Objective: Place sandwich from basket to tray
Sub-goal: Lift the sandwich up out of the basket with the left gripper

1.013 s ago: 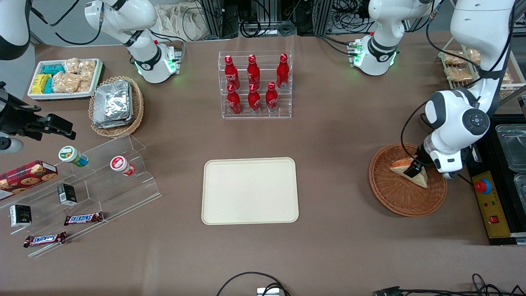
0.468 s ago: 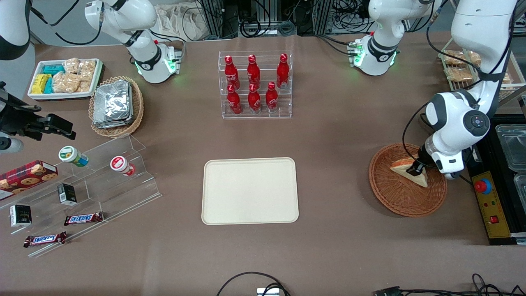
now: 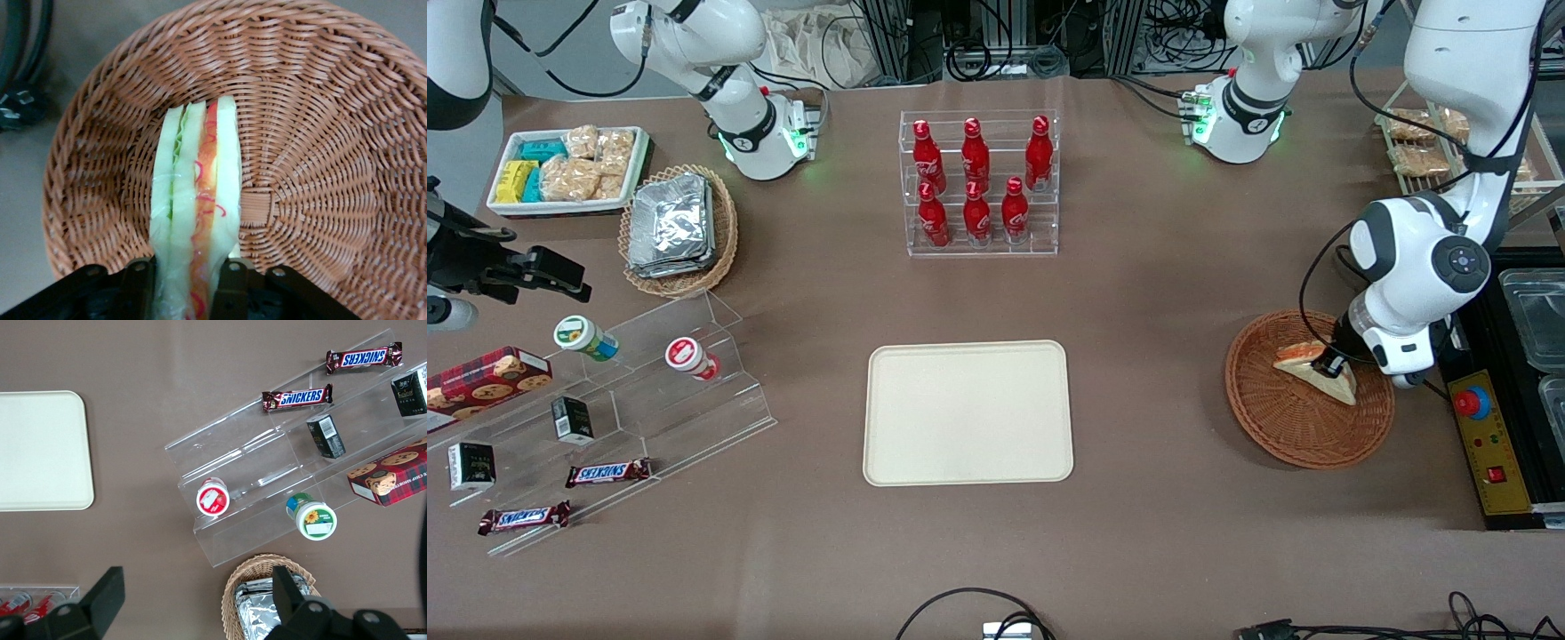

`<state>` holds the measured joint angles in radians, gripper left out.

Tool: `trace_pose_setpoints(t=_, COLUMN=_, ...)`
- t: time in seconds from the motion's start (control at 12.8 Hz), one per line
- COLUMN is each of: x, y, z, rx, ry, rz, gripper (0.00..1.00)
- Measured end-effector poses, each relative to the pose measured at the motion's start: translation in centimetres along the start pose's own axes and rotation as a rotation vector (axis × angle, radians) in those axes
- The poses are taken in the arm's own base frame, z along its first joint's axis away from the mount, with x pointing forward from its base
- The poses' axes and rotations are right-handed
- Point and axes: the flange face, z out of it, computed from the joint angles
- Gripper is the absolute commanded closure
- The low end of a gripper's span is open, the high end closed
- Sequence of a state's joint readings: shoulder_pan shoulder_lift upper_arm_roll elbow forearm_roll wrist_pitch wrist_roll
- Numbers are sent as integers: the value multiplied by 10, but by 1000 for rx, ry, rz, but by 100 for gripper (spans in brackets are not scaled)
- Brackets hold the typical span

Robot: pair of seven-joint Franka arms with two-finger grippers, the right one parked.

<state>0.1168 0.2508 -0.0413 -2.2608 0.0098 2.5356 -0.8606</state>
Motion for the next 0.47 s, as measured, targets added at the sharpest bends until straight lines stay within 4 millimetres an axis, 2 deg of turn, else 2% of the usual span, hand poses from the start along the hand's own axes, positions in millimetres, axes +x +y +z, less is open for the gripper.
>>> trace_pose_setpoints(t=0.23, x=-1, y=16, z=-51, rx=18, ry=-12, rz=80, gripper=81)
trace_pose_setpoints(t=0.47, x=-24, y=48, z=-108, rx=21, ry=-20, rz=240, gripper=75)
